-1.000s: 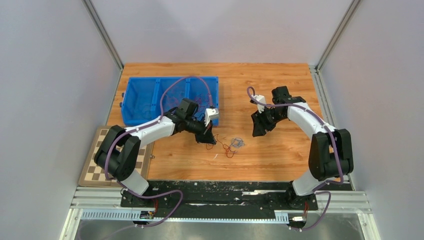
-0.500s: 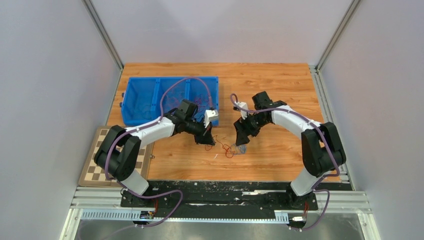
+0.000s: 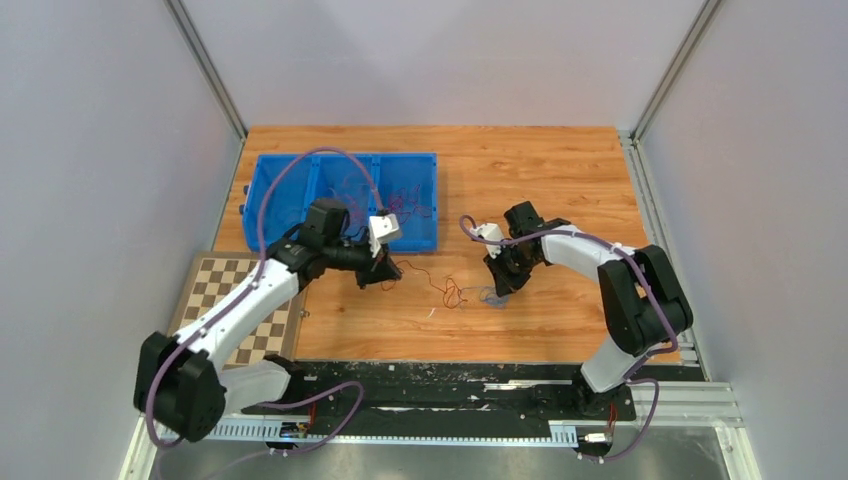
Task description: Untangle the cables
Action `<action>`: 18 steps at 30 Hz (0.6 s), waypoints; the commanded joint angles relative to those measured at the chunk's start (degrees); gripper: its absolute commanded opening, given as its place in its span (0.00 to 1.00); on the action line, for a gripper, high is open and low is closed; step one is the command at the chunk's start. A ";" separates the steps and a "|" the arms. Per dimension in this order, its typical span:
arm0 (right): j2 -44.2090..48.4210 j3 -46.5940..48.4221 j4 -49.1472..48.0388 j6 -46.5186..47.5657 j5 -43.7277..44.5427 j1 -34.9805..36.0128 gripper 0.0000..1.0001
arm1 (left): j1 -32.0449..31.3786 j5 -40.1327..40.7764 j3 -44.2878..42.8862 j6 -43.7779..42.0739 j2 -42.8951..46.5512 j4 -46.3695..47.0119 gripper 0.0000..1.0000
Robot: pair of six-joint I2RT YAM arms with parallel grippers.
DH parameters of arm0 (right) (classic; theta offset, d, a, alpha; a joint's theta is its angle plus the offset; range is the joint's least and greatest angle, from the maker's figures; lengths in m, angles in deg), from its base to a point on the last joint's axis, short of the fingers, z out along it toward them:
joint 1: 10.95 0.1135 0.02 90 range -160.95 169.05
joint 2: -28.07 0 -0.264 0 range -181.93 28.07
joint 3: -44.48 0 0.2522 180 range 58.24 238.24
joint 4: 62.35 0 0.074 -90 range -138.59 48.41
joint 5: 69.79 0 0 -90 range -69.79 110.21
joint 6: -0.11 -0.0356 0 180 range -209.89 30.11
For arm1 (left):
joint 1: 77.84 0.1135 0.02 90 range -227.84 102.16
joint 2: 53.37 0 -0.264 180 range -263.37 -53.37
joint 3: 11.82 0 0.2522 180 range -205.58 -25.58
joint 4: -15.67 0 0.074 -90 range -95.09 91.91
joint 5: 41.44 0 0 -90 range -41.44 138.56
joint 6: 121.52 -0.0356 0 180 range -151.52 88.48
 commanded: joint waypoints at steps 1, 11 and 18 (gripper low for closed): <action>4.18 -2.32 -1.61 6.04 9.90 -4.13 0.00 | 5.76 1.37 -0.43 -9.30 9.51 -13.78 0.00; 5.12 -2.95 -0.44 16.44 12.80 -23.12 0.00 | 26.37 -0.26 -15.62 -22.28 20.01 -34.19 0.00; 2.11 1.97 2.17 19.74 10.27 -34.93 0.00 | 32.59 -6.74 -27.56 -19.16 13.76 -36.54 0.00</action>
